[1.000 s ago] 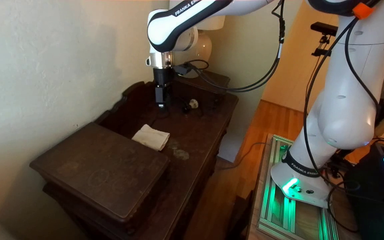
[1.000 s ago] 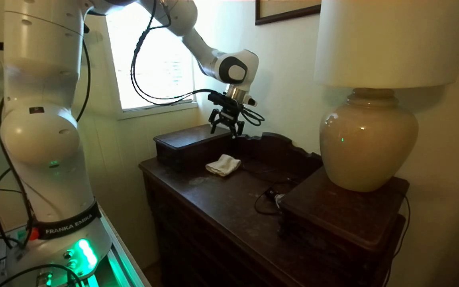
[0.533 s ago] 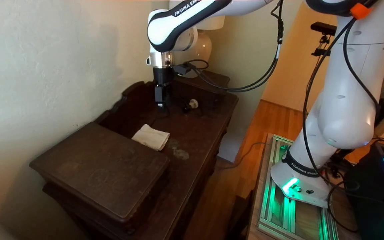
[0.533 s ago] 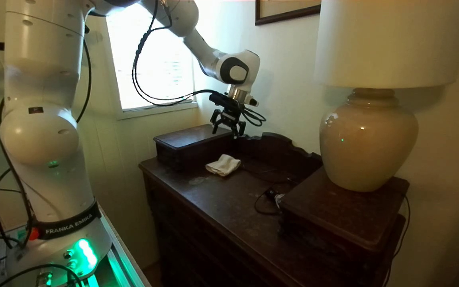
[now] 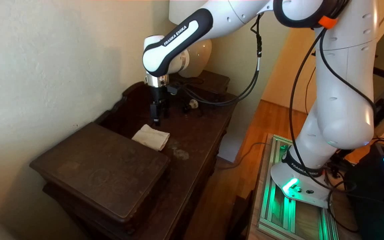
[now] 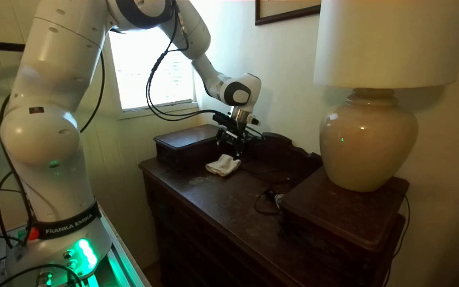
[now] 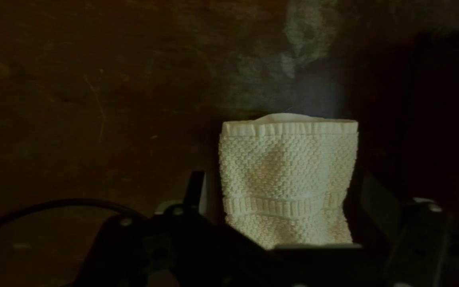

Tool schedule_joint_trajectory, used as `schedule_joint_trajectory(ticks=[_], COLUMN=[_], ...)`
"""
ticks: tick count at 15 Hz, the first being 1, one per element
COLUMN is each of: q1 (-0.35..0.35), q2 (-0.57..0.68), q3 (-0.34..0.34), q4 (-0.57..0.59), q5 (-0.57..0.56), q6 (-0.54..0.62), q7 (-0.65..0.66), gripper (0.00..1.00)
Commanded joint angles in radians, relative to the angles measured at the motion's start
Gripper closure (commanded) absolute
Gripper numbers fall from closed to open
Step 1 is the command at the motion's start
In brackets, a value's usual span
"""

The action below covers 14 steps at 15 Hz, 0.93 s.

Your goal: Use the towel to wipe the lamp

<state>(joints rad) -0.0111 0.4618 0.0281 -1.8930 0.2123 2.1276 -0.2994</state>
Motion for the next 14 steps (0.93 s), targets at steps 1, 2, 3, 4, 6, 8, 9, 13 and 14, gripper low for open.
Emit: schedule_joint_trajectory(ticks=[1, 2, 3, 4, 6, 8, 9, 13, 14], q1=[0.02, 0.029, 0.038, 0.044, 0.056, 0.065, 0.069, 0.071, 0.07], q2=[0.089, 0.106, 0.123, 0.136, 0.165, 0.185, 0.195, 0.24, 0.25], q3=[0.016, 0.018, 0.02, 0.024, 0.029, 0.03, 0.031, 0.034, 0.037], q4=[0.09, 0.109, 0.132, 0.153, 0.192, 0.221, 0.233, 0.275, 0.283], q5=[-0.057, -0.073, -0.087, -0.096, -0.113, -0.129, -0.137, -0.145, -0.143], q6=[0.011, 0.008, 0.005, 0.002, -0.004, 0.002, 0.002, -0.007, -0.007], q7=[0.068, 0.085, 0.099, 0.108, 0.128, 0.14, 0.145, 0.141, 0.139], gripper=[0.0, 0.0, 0.0, 0.0, 0.0, 0.0, 0.0, 0.23, 0.32])
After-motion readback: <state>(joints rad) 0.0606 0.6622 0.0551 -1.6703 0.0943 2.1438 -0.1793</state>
